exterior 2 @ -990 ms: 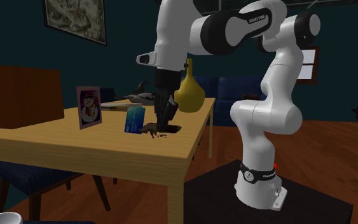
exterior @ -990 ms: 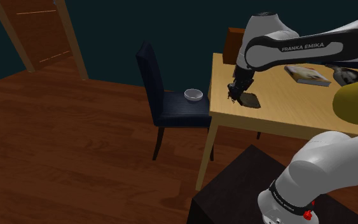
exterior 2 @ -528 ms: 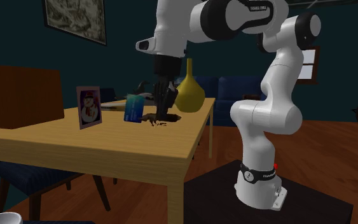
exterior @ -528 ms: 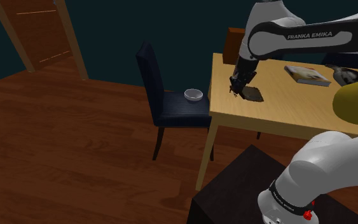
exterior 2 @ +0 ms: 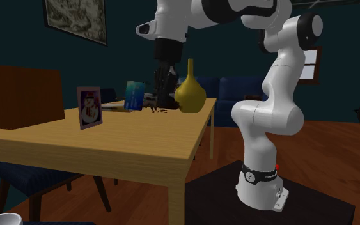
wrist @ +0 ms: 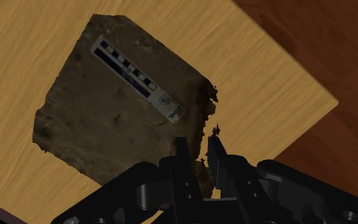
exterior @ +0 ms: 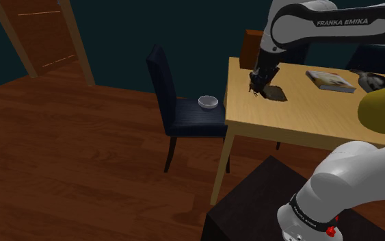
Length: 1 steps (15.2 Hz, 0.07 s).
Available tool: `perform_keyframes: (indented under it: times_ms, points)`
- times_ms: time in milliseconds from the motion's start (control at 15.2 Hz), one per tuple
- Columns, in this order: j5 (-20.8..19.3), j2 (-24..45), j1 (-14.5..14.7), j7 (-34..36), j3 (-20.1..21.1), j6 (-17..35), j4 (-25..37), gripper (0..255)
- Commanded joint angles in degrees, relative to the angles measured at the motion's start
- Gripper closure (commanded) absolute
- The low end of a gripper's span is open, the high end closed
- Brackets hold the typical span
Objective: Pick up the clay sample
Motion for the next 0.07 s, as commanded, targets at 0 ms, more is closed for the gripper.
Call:
perform_keyframes:
  times_ms: [0]
  points:
    - [0.0, 0.0, 0.0, -0.1, 0.0, -0.4, 0.4, 255]
